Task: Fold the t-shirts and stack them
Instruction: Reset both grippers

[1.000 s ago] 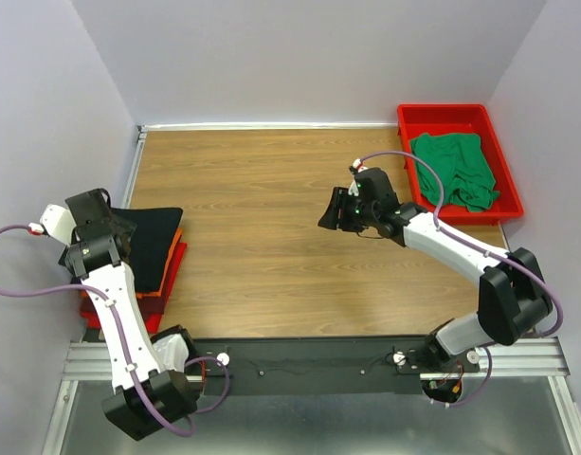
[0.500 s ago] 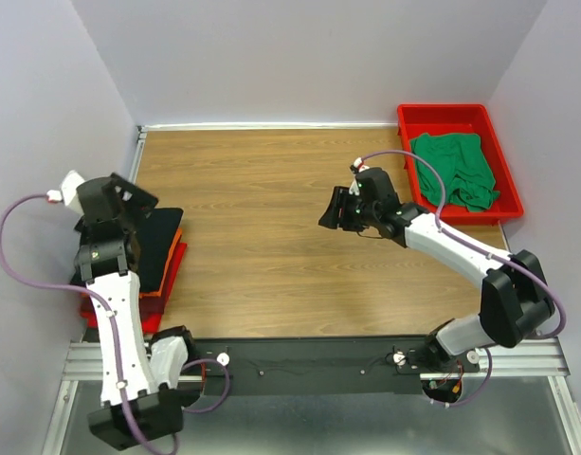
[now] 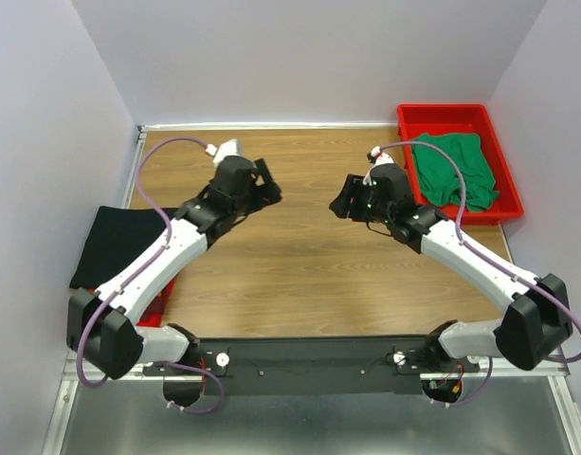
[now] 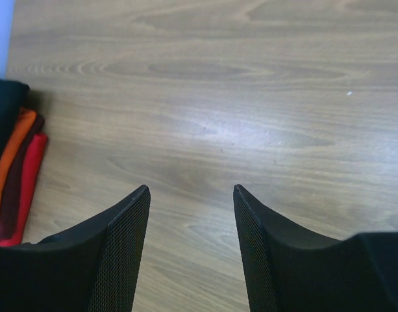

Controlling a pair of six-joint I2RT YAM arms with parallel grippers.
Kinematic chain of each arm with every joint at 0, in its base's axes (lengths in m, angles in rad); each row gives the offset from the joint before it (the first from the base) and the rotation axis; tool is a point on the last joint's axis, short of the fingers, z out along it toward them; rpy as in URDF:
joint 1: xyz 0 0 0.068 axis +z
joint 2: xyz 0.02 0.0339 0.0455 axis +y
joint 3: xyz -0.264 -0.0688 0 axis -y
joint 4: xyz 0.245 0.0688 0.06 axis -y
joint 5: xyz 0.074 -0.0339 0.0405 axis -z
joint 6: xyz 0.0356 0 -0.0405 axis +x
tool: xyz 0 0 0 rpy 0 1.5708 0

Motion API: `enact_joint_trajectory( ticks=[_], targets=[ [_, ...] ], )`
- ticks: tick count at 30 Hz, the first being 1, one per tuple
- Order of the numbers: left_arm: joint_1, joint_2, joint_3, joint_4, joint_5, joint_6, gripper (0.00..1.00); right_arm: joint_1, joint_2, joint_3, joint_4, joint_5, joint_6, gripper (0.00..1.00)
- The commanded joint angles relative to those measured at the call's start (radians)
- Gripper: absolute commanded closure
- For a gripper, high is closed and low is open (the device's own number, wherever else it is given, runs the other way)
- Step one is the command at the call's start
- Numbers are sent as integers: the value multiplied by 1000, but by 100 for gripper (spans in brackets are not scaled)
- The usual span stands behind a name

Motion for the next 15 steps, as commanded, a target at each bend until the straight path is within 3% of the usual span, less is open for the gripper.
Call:
enact_joint_trajectory(
  ticks=[1, 7, 8, 15],
  targets=[
    [-98, 47, 58, 168, -36, 67, 2, 5, -61, 22, -24, 148, -24, 38],
    [-172, 55, -14, 332, -21, 139, 2, 5, -109, -9, -23, 249, -24, 37],
    [-193, 56, -17, 343, -30, 150, 2, 7, -115, -21, -23, 278, -20, 33],
    [-218, 79, 3, 379, -59, 211, 2, 7, -121, -27, -23, 349, 3, 33]
  ],
)
